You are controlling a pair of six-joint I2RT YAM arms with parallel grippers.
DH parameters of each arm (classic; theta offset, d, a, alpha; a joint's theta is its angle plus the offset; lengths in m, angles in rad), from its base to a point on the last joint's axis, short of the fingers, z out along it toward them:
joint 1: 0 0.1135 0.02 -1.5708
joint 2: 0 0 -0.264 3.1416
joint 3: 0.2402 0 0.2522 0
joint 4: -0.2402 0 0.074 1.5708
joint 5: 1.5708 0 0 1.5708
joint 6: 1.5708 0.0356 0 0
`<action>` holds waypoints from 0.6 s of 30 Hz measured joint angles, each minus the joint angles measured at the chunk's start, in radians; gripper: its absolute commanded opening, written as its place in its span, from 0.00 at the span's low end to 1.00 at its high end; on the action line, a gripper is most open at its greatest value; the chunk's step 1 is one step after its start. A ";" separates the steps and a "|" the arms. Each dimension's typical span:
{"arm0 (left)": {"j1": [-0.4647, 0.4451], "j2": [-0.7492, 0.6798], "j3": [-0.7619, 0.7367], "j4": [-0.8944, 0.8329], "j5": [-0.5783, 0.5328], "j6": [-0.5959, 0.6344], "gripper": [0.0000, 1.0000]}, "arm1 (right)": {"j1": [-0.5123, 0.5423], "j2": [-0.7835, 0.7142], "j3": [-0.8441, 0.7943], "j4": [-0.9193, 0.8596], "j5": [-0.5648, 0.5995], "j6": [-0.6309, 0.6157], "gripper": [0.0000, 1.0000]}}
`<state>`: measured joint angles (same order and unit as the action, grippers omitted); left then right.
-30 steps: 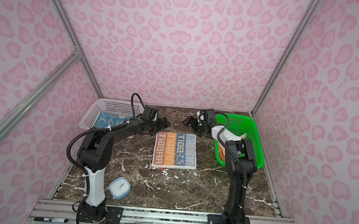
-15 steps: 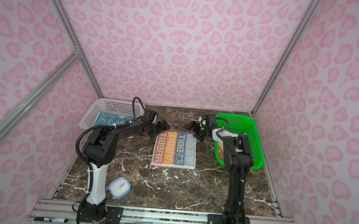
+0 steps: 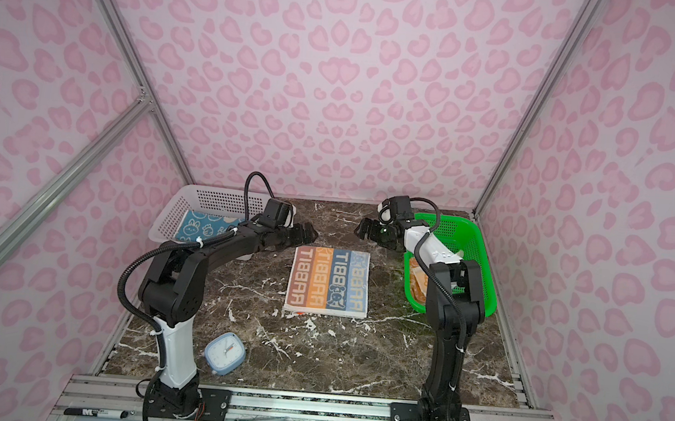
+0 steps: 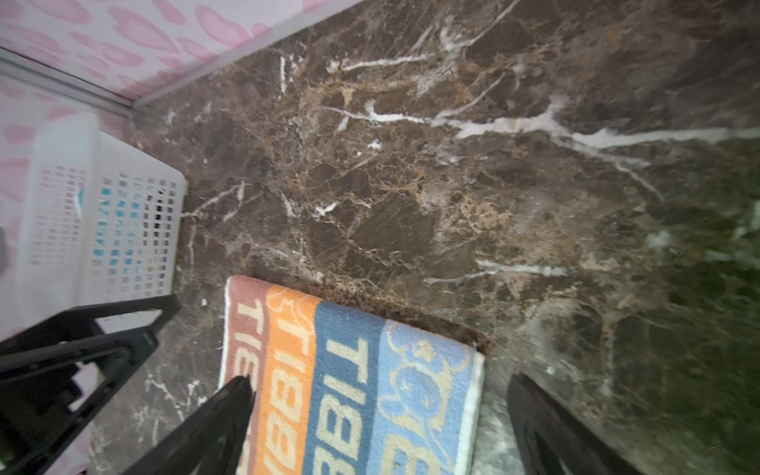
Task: Fold and stack the towels
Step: 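Move both grippers to the towel's far edge and grasp its corners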
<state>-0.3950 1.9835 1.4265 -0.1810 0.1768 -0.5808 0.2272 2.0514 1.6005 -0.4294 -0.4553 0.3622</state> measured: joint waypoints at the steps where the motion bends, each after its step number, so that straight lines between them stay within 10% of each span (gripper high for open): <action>1: -0.002 0.000 0.000 -0.008 -0.009 0.009 0.98 | 0.005 0.015 0.011 -0.023 0.022 -0.020 0.93; 18: -0.002 0.053 0.052 -0.100 -0.089 0.095 0.98 | 0.020 0.178 0.113 -0.169 0.129 -0.164 0.50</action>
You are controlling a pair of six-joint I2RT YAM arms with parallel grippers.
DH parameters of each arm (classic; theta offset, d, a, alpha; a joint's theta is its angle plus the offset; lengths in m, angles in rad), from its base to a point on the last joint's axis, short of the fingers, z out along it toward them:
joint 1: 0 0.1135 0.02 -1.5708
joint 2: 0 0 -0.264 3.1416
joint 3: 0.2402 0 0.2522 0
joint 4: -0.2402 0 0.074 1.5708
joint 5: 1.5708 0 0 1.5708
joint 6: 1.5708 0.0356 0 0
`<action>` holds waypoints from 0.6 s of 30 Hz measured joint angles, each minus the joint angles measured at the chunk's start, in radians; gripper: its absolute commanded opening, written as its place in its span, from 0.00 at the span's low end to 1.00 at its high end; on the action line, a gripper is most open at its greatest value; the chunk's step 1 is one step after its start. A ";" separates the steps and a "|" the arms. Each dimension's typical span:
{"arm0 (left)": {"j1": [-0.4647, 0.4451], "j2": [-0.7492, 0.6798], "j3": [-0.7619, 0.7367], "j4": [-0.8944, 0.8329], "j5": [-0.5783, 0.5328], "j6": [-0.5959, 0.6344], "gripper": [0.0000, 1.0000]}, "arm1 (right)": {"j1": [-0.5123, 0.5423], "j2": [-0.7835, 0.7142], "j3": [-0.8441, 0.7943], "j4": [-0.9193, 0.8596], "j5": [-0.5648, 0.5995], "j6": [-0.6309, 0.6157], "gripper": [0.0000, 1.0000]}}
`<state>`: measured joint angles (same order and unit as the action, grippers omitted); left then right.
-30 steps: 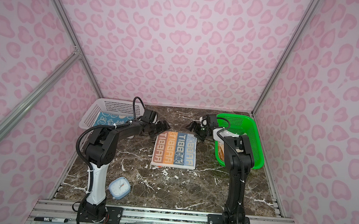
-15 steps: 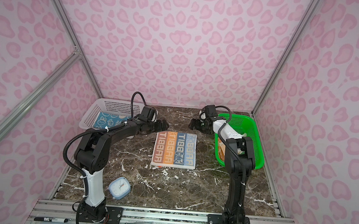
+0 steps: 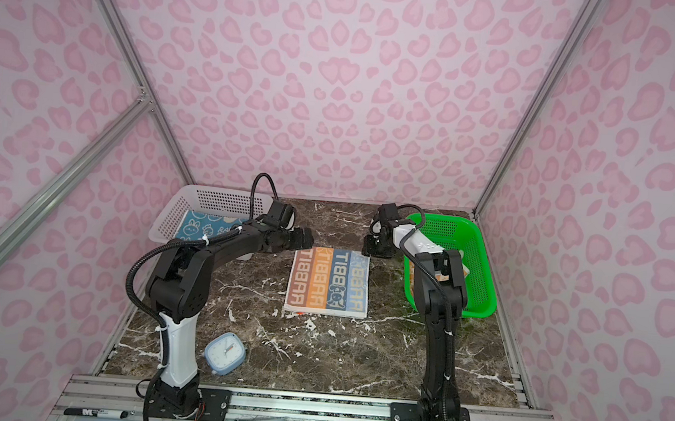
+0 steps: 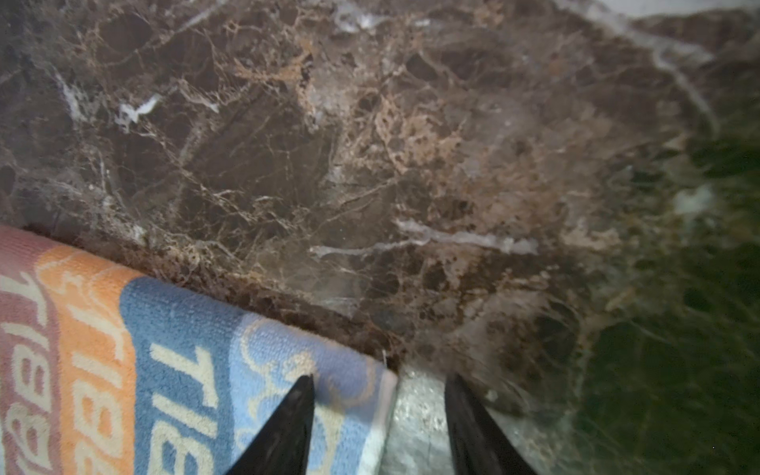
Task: Fold and stack the towels
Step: 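Move both grippers to the towel's far edge and grasp its corners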
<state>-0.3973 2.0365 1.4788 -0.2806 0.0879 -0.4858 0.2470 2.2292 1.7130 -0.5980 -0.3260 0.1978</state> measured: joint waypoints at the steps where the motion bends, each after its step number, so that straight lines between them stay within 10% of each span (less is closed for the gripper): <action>1: 0.000 0.002 0.001 -0.006 -0.002 0.000 0.98 | 0.000 0.002 0.000 0.000 -0.001 -0.004 0.48; 18: 0.027 0.069 0.085 -0.086 0.019 0.000 0.99 | 0.002 0.014 -0.006 0.010 -0.029 -0.006 0.11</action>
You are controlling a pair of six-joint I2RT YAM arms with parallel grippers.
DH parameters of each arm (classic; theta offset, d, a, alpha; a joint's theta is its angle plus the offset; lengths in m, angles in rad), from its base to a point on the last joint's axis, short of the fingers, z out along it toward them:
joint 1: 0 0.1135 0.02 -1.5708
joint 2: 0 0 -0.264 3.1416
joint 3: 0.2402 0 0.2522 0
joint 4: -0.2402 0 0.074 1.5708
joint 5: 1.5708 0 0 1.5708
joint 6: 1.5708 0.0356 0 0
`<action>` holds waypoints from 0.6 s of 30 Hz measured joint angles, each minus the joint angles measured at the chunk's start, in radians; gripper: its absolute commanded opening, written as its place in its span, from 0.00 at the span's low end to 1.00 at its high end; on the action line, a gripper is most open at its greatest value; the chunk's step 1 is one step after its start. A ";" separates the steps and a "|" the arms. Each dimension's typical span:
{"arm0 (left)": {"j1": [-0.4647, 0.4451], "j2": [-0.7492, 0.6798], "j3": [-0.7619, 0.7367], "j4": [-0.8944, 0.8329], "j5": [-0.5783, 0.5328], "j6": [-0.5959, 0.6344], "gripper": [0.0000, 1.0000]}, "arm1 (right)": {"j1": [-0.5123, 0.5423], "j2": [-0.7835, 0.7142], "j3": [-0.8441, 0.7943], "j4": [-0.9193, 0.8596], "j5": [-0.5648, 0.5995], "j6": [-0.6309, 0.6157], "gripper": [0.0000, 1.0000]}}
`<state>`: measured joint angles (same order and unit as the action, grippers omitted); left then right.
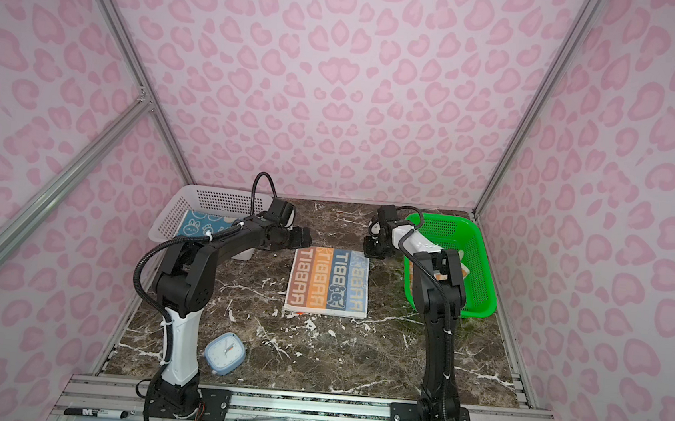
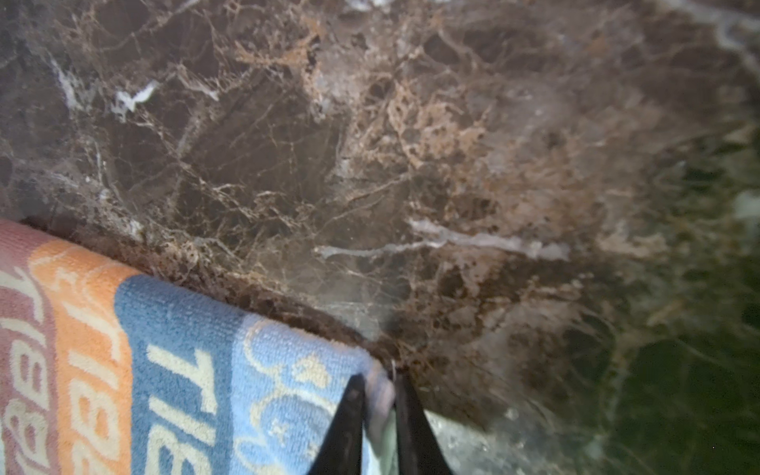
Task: Fold and stack the towels
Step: 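Move both grippers to the towel's far edge and grasp its corners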
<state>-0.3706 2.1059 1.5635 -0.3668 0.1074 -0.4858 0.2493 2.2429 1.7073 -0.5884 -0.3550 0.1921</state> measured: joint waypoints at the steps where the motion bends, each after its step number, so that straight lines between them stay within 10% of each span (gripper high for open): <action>1: 0.003 0.009 0.008 -0.010 0.002 0.002 1.00 | 0.000 0.000 -0.002 0.001 -0.003 0.000 0.09; 18: 0.015 0.138 0.138 -0.079 0.043 0.052 0.59 | -0.002 -0.006 -0.017 0.015 -0.023 0.000 0.00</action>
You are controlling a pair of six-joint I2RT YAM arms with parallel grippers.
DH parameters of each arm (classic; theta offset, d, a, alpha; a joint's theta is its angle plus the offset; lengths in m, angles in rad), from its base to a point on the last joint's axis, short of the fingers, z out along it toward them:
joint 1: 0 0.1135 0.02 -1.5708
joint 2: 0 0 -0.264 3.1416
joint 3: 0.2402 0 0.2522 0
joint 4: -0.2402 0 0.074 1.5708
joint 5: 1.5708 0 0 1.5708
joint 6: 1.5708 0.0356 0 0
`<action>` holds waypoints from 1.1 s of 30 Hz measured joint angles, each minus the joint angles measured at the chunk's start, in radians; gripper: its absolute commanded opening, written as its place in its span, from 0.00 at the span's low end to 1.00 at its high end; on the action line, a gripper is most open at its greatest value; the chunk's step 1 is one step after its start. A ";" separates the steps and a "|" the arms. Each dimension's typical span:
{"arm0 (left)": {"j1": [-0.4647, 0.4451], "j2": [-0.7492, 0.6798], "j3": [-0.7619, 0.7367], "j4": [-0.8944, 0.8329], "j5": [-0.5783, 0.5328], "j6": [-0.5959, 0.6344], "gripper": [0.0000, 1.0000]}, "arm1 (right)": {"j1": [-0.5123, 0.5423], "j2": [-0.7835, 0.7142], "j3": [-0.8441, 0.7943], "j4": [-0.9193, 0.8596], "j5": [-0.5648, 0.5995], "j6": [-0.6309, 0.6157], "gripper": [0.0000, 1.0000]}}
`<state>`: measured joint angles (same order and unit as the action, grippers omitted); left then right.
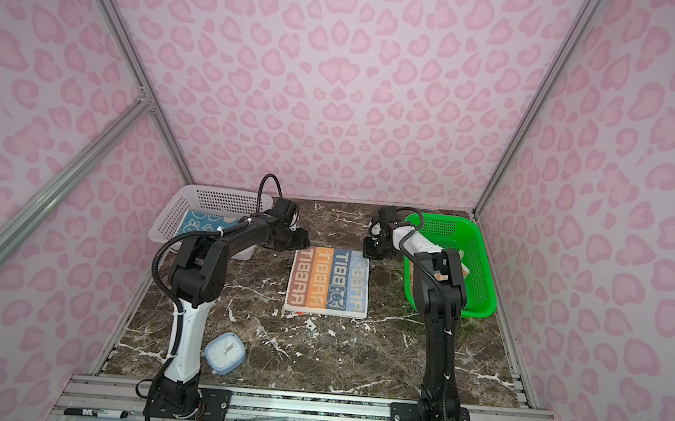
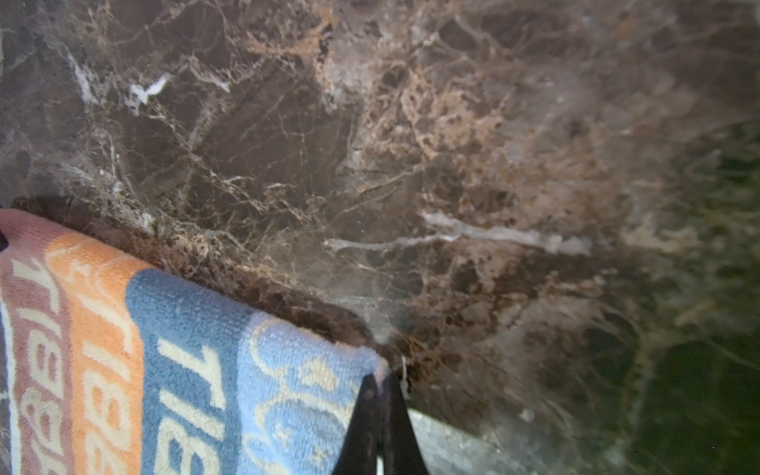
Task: Fold and stack the towels
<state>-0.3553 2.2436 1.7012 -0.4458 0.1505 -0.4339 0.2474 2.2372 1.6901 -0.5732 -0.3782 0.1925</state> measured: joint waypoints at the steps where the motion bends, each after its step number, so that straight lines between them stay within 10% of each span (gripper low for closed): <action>1: 0.001 0.002 0.000 0.000 -0.001 0.001 0.57 | -0.001 0.000 0.000 0.000 0.000 0.000 0.00; 25: 0.001 -0.014 -0.065 0.049 0.005 0.019 0.05 | -0.005 0.000 -0.009 0.015 -0.009 0.007 0.00; 33: 0.002 -0.029 -0.061 0.014 -0.002 0.019 0.04 | -0.010 -0.024 -0.020 0.003 -0.015 0.026 0.00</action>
<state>-0.3534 2.2150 1.6405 -0.4316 0.1490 -0.4145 0.2371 2.2131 1.6699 -0.5705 -0.3935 0.2188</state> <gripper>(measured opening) 0.053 0.052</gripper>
